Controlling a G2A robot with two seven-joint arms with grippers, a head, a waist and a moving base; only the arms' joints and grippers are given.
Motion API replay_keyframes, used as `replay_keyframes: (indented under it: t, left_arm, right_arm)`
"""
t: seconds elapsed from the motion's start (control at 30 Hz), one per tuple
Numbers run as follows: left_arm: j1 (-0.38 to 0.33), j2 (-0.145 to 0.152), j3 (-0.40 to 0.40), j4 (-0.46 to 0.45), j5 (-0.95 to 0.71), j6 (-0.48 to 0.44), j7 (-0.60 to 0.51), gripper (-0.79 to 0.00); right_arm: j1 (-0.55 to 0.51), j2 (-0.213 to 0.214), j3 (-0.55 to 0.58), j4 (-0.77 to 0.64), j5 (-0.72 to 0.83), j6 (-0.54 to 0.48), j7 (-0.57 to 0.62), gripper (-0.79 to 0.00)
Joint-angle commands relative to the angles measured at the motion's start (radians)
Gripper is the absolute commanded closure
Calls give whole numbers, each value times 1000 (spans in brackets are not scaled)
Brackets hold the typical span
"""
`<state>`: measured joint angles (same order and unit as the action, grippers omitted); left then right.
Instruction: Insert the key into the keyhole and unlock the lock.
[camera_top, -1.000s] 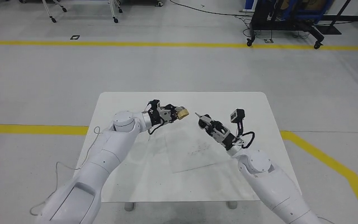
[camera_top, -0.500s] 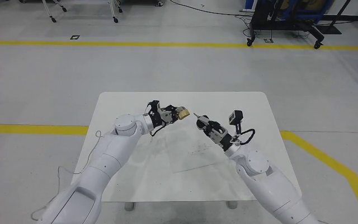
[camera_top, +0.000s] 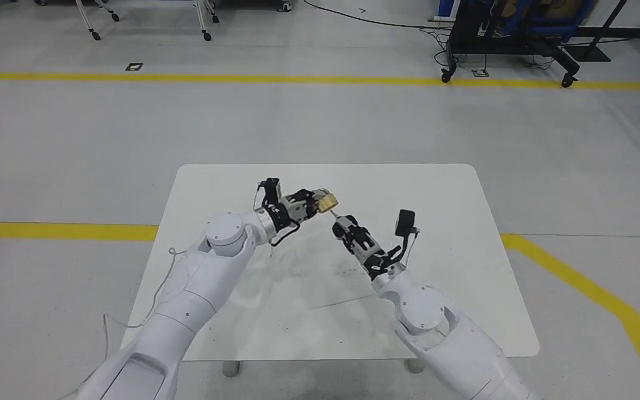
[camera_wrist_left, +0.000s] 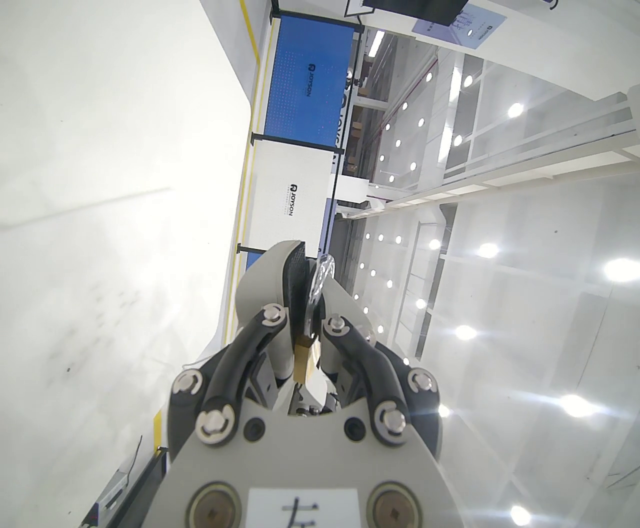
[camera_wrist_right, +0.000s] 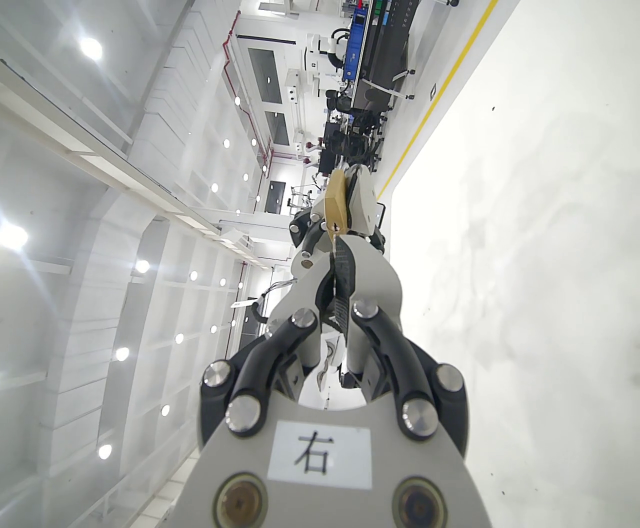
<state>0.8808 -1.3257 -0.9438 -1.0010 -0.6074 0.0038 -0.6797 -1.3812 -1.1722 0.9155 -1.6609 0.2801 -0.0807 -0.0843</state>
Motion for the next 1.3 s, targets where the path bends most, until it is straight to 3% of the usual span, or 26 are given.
replay_keyframes:
  t: [0.0, 1.27]
  left_arm:
    - [8, 1, -3, -14, 13, 4, 11, 0]
    - [25, 1, -47, -54, 126, 34, 31, 0]
  right_arm:
    - [-2, -3, 3, -1, -2, -1, 4, 0]
    - [27, -66, 20, 27, -43, 97, -10, 0]
